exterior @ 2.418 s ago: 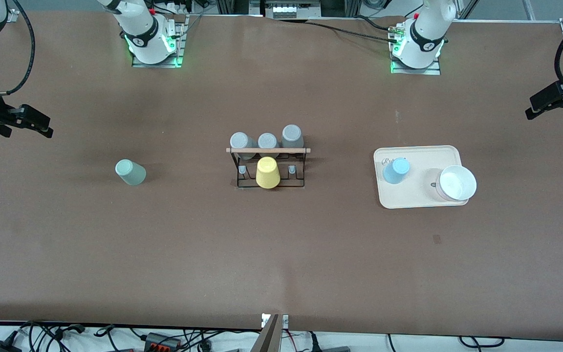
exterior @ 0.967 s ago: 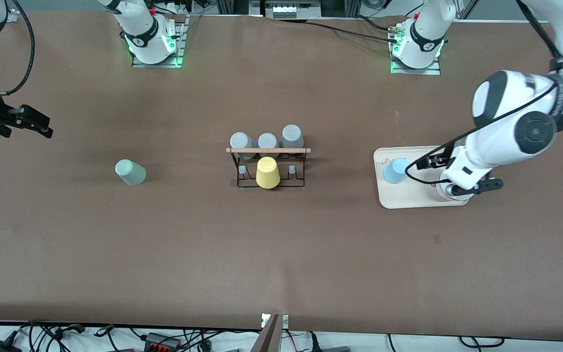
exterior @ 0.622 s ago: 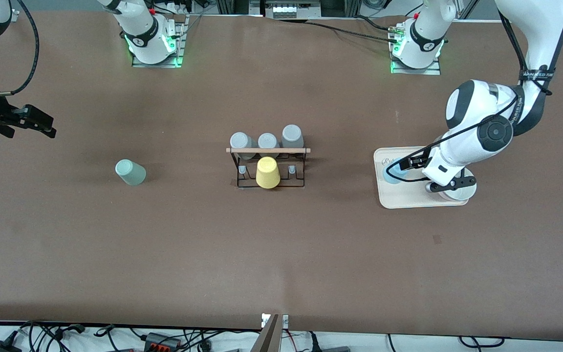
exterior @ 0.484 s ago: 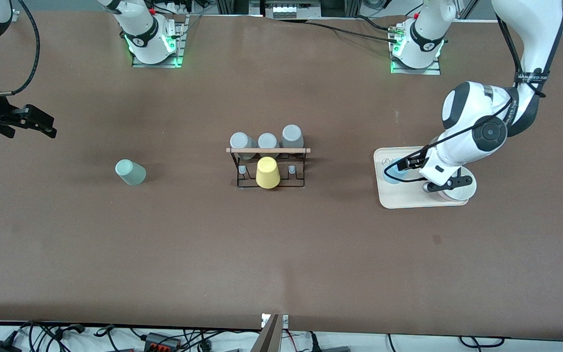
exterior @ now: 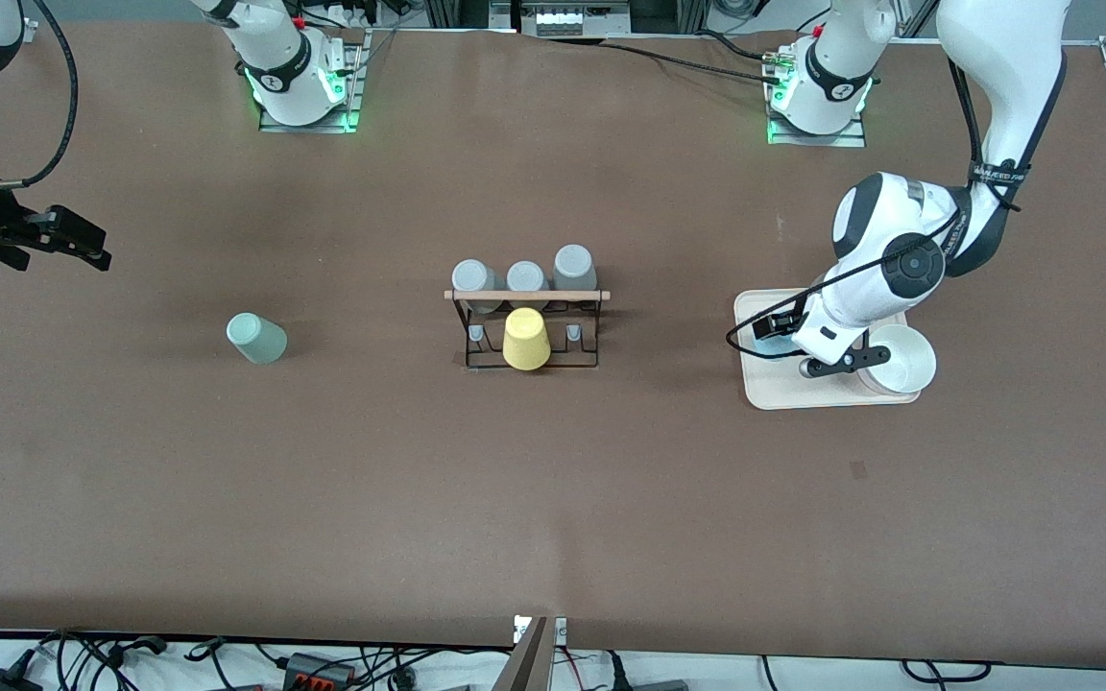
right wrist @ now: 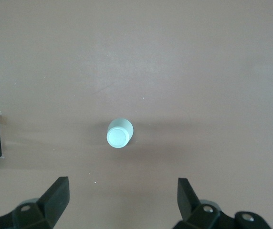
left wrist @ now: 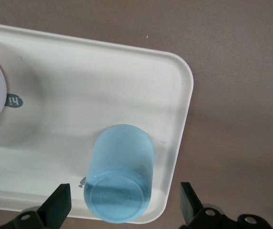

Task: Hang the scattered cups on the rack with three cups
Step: 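Close the left gripper on the light blue cup and lift it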

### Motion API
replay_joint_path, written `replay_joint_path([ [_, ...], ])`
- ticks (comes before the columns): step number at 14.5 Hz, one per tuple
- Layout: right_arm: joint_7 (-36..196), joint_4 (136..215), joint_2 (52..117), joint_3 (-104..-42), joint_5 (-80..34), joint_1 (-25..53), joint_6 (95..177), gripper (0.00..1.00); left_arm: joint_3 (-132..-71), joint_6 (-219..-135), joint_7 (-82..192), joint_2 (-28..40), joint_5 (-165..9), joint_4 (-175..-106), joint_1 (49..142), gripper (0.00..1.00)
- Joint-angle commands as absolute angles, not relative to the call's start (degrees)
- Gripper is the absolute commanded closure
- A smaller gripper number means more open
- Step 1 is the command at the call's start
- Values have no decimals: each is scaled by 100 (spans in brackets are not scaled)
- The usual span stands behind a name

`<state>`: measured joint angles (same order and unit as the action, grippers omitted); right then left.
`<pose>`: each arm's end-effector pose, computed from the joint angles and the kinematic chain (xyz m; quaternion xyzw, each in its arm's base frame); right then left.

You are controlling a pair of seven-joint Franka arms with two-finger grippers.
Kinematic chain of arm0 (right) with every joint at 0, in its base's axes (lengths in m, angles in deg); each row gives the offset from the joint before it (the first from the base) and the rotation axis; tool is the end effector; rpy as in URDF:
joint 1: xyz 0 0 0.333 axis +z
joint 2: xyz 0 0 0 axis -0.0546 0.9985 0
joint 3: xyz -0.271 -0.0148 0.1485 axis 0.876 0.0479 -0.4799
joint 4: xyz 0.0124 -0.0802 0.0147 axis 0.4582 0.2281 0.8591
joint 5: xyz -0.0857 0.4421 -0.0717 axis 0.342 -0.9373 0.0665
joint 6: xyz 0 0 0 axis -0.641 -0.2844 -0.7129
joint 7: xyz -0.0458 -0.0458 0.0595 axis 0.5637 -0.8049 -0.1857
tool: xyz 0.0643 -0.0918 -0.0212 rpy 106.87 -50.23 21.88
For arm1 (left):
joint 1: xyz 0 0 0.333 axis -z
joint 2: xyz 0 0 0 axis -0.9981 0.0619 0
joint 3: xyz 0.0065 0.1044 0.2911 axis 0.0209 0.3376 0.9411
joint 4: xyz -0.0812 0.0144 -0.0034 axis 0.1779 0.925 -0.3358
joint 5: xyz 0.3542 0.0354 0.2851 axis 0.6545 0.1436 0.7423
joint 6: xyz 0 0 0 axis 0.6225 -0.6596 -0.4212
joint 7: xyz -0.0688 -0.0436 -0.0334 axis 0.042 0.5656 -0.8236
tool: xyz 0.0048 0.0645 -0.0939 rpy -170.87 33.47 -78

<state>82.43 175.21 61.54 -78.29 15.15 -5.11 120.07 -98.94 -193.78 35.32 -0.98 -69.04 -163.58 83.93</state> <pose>0.6288 -0.0241 0.5464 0.9999 0.0072 0.0080 0.0118 0.5757 -0.1418 0.1796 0.9903 0.1155 -0.0744 0.0206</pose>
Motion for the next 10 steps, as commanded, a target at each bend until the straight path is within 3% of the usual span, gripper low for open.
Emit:
replay_joint_path([
  [1,8215,17530,6097,-7839,1602,-515,11932,0,-9900,-19517,3509,-96,-6622,-16466,8364,0],
  [5,8223,17530,6097,-7839,1602,-515,11897,0,-9900,-19509,3509,-96,-6586,-16536,8373,6],
  [10,8223,17530,6097,-7839,1594,-515,11897,0,-9900,-19509,3448,-105,-6498,-16563,8373,32],
])
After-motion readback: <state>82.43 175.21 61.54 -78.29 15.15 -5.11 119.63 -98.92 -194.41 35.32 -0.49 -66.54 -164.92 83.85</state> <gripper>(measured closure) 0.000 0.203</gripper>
